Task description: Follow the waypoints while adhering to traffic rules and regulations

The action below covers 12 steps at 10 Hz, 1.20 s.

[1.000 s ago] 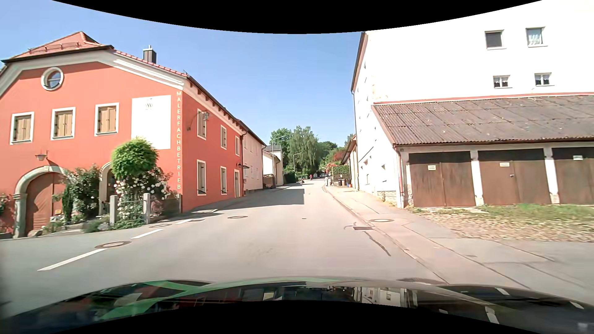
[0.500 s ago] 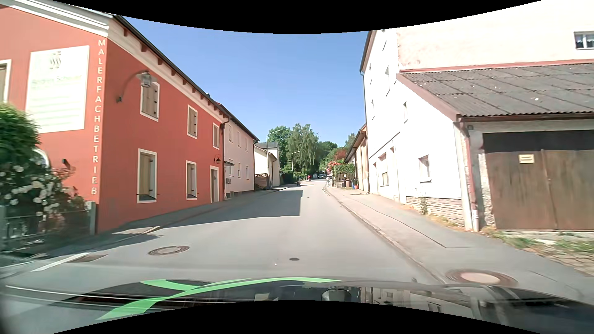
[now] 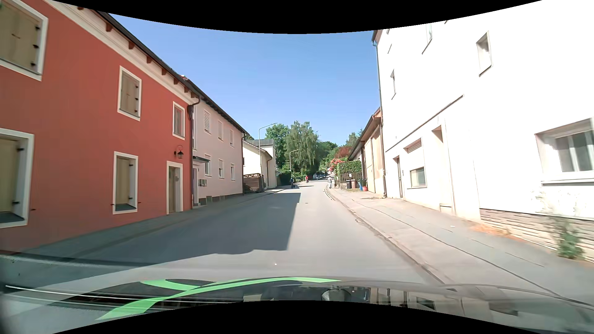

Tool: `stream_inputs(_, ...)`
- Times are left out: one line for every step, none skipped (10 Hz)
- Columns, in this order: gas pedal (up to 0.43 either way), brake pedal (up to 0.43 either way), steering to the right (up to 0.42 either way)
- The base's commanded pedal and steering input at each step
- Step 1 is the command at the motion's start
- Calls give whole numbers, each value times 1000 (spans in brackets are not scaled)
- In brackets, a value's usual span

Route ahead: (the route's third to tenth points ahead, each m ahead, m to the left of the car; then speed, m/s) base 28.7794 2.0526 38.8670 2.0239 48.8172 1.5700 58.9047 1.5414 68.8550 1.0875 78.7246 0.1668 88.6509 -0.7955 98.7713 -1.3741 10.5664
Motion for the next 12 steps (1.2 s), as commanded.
stream_inputs(169,0,-4)
stream_inputs(177,0,-4)
stream_inputs(189,0,-4)
stream_inputs(189,0,-4)
stream_inputs(189,0,-4)
stream_inputs(197,0,-4)
stream_inputs(197,0,-4)
stream_inputs(197,0,-4)
stream_inputs(209,0,-5)
stream_inputs(209,0,-7)
stream_inputs(220,0,-9)
stream_inputs(220,0,-9)
